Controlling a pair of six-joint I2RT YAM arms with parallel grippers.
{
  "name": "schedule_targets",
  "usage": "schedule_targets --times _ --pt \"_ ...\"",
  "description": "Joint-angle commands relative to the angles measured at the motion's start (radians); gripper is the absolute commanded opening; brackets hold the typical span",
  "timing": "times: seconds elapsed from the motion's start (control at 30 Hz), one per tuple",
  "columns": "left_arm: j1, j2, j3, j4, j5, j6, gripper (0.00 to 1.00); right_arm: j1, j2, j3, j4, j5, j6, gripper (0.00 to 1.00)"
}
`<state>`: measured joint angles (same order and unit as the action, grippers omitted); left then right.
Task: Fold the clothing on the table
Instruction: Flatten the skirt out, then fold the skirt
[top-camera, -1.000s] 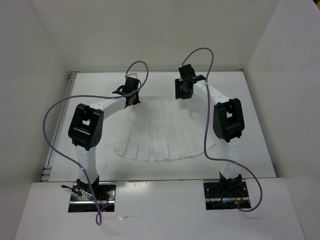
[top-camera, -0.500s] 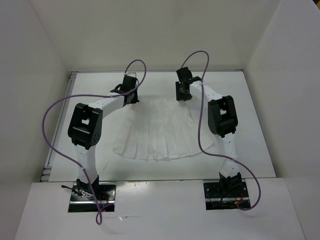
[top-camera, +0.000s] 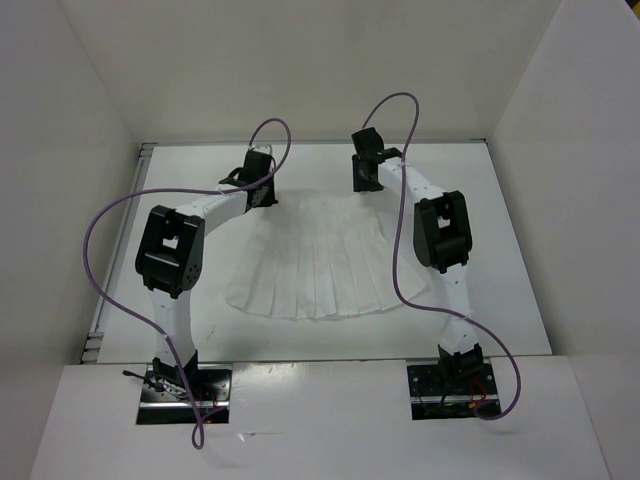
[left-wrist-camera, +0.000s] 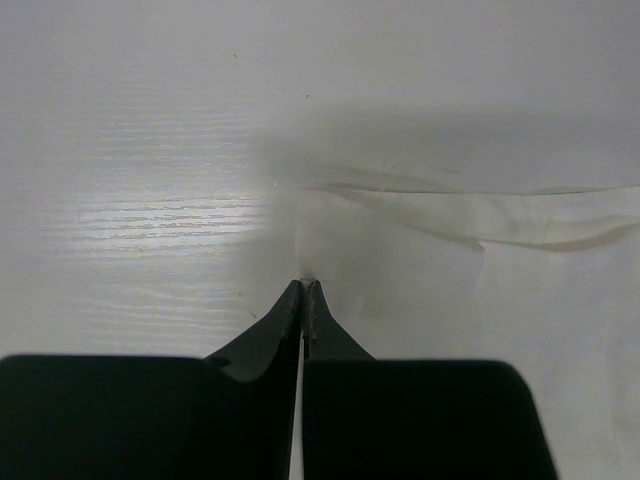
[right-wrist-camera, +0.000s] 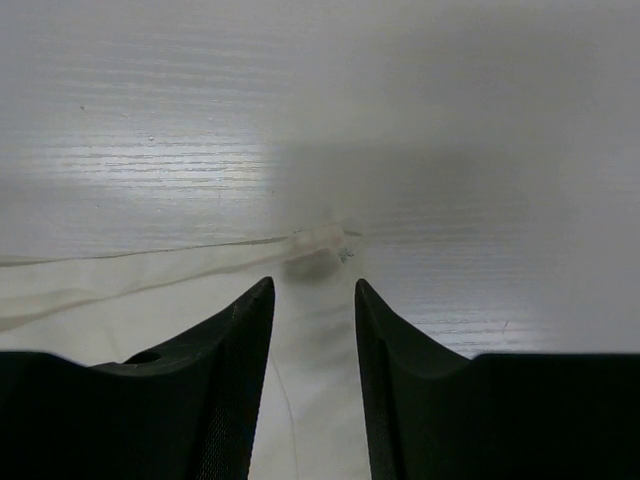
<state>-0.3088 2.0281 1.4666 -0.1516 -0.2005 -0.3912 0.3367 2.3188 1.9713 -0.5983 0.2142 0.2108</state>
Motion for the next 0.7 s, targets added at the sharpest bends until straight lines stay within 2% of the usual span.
schedule_targets --times 0.0,0.43,0.53,0.57,0.67 --pt "0.007 0.033 0.047 0.011 0.019 0.018 0.00 -0.011 0.005 0.038 0.002 0.040 -0.017 0.43" --pt "0.007 0.064 0.077 -0.009 0.029 0.028 0.00 -0.039 0.079 0.051 -0.020 -0.042 -0.017 0.45" --pt "0.007 0.064 0.077 -0.009 0.029 0.028 0.00 -0.050 0.090 0.028 -0.020 -0.088 -0.017 0.36" --pt "0.016 0.073 0.077 -0.009 0.029 0.028 0.00 -0.050 0.090 0.028 -0.020 -0.129 -0.017 0.22" --pt "0.026 0.083 0.086 -0.009 0.048 0.017 0.00 -0.062 0.088 0.015 -0.020 -0.164 -0.008 0.01"
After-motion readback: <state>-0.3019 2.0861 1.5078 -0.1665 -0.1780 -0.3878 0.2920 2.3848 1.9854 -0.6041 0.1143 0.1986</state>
